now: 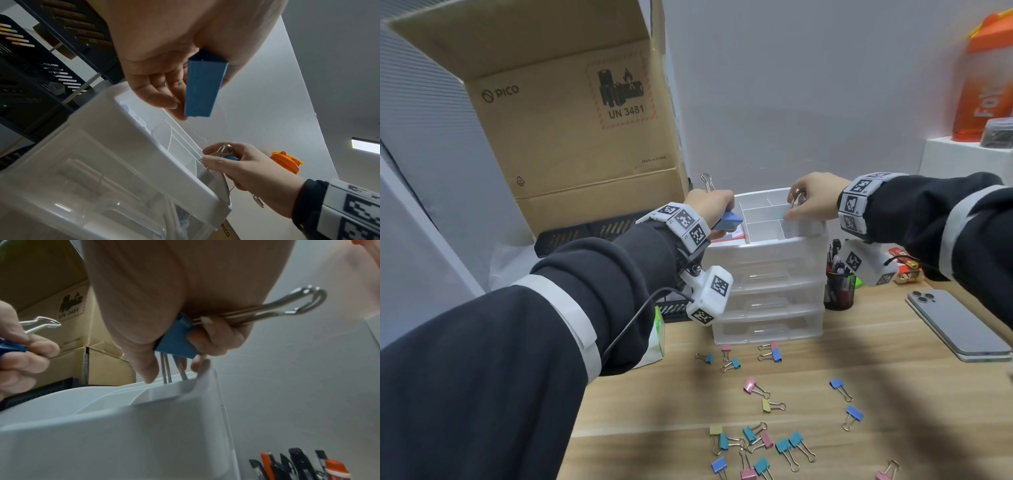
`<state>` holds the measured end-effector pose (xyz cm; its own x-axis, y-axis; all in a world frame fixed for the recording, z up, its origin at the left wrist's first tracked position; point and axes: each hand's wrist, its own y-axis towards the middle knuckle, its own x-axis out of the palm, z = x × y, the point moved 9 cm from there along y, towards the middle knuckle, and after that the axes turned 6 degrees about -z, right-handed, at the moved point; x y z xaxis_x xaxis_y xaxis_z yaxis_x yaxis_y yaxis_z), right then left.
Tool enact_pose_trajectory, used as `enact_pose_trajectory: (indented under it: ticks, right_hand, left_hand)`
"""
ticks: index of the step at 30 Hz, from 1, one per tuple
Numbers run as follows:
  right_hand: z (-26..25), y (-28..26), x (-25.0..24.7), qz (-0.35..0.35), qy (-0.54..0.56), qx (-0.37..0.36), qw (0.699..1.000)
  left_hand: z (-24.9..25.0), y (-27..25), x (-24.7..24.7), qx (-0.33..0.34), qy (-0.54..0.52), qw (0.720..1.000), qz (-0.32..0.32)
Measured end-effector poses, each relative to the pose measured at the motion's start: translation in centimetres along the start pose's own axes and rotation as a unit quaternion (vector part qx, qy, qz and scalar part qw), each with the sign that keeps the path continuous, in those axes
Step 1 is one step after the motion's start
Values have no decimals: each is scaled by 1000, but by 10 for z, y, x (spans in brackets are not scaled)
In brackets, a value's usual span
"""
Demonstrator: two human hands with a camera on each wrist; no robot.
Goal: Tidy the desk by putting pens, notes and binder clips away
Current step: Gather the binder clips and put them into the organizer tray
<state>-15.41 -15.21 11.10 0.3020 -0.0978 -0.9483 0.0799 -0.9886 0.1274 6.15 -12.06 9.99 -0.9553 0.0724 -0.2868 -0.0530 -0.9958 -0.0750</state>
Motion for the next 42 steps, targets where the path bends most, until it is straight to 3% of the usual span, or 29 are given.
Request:
enact_pose_trajectory:
  ticks: [5, 11, 14, 17, 22, 30, 33, 38, 42]
  right_hand:
    - [3, -18, -27, 63, -11, 4, 998]
    - [-9, -46, -51, 98, 27, -11, 995]
    - [-43, -64, -52, 61, 49, -71, 994]
    - [-79, -75, -33, -20, 53, -123, 991]
    - [-111, -82, -6, -80, 43, -140, 986]
    - [-126, -96, -10, -55, -8, -164, 985]
    - [-127, -100, -10, -69, -20, -171, 983]
    - [-124, -101, -22, -30, 44, -182, 982]
    - [-90, -95, -26, -41, 16, -78, 996]
  left_hand:
    - [2, -10, 4, -6, -94, 995, -23]
    - [-2, -21, 10, -4, -113, 993, -46]
    - [-8, -28, 16, -19, -129, 988, -83]
    - [-15, -38, 24, -55, -143, 982, -111]
    - [-17, -53, 36, -89, -125, 976, -156]
    - [-6, -71, 35, -60, -95, 976, -186]
    - [-5, -73, 38, -20, -36, 977, -208]
    - [-1, -67, 30, 17, -25, 983, -180]
    - [-1, -57, 11, 9, -66, 990, -123]
